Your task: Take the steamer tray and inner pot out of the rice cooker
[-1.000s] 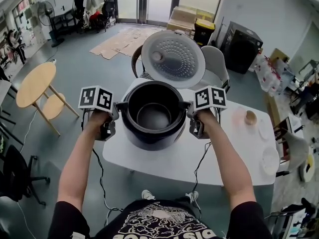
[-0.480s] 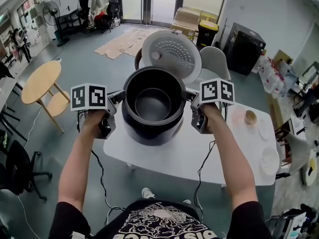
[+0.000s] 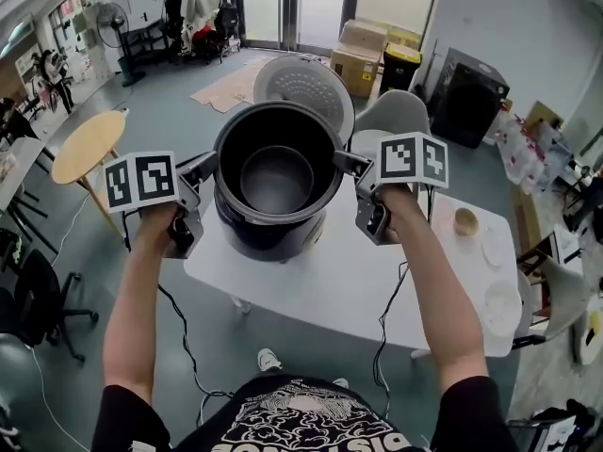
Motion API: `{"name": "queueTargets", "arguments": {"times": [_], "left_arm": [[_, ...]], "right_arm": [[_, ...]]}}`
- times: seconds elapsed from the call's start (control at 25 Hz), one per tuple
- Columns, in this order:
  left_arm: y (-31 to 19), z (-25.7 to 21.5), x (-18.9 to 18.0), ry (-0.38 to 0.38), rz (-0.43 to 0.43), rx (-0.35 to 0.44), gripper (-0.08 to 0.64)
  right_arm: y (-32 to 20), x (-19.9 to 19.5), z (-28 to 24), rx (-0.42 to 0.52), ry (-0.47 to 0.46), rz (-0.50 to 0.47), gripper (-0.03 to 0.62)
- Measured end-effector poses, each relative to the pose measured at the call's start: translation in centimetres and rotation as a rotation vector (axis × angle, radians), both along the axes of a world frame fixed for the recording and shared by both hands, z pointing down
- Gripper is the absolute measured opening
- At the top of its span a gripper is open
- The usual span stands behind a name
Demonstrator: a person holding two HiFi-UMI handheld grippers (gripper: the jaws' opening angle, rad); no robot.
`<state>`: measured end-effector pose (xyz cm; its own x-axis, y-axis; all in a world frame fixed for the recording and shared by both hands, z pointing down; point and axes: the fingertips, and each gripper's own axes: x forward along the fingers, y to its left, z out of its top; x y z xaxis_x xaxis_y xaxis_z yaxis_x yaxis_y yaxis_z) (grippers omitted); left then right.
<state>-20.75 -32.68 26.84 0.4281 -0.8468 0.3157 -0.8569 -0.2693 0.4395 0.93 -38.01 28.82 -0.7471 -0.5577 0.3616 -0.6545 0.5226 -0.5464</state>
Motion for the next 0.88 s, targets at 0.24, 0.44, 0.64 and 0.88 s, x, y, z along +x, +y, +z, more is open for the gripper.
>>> {"name": "queueTargets", "arguments": {"times": [0.24,0.44,0.64,0.88], "left_arm": [[2.0,-2.7,6.7,0.015,0.023,0.043,0.041],[2.2,-3.0,13.9,0.007,0.081,0.064,0.041],[2.4,-3.0,18.3,0.005,0.166,0.071,0.043],[1.9,-1.5,26.3,0.007,0.28,0.058,0.043]], "right_arm": [[2.2,6.7,-3.0,0.045,-0.013,0.014,0.057],[3.8,14.1,-3.2,0.059,-0.031,0.074,0.057],[5.5,18.8,-3.0,0.06,-0.034,0.158,0.057],[7.4,26.9,-1.3,0.041,-0.029,0.277,0.057]]}}
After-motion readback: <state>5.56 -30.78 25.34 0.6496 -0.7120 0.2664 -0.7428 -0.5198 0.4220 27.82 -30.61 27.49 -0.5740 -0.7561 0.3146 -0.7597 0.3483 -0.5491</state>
